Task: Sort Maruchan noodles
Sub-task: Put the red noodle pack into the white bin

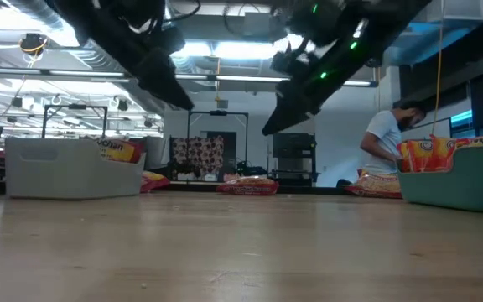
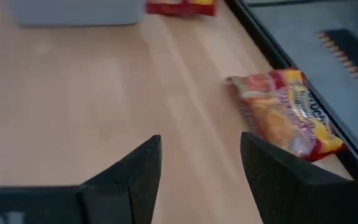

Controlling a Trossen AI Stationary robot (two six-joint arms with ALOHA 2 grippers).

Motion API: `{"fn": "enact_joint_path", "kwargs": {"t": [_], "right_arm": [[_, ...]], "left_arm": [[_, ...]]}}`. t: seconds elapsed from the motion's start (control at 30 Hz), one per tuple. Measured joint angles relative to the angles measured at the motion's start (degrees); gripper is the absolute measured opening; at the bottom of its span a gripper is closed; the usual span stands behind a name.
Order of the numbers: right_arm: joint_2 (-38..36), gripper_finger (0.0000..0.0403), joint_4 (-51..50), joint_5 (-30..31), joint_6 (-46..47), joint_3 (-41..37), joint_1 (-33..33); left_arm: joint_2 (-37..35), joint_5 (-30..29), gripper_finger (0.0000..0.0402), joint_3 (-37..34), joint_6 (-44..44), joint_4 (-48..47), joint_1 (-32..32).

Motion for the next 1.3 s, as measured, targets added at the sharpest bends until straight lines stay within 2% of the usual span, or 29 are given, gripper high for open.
{"fn": "enact_joint_path", "kwargs": {"t": [0.07, 0.2, 0.3, 0.47, 0.57, 0.77, 0.97, 1.3], "right_arm": [[1.0, 0.0202, 1.1, -4.9, -1.1, 0.9, -5.8], [5.3, 0.0180, -0.3, -14.1, -1.5, 6.5, -15.4], [10.3, 0.0135, -2.9, -19.5, -2.6, 11.8, -20.3], [17.8, 0.0043, -9.4, -21.9, -2.7, 19.7, -24.1], [20.5, 0.0007, -11.4, -22.5, -3.0, 21.1, -24.2], [23.2, 0.0019, -12.7, -22.9, -3.0, 21.1, -23.8], [23.1, 0.0004, -16.1, -22.7, -3.6, 21.3, -22.8], [23.3, 0.0001, -25.4, -22.7, -7.3, 21.1, -14.4]], "left_arm": [[1.3, 0.6, 0.0139, -1.7, -0.1, 6.6, 0.0], [5.2, 2.7, 0.0138, -2.6, -0.1, 12.4, 0.0], [8.1, 2.8, 0.0138, -2.6, -0.1, 15.2, 0.0], [11.3, 2.7, 0.0138, -2.6, -0.1, 16.5, 0.0], [12.3, 2.7, 0.0138, -2.6, -1.2, 16.2, -0.1], [12.3, 2.6, 0.0138, -2.6, -2.1, 15.9, -1.9], [12.3, 2.6, 0.0138, -2.6, -2.0, 16.2, -3.3], [12.2, 2.2, 0.0138, -2.6, -1.6, 15.9, -2.8]]}}
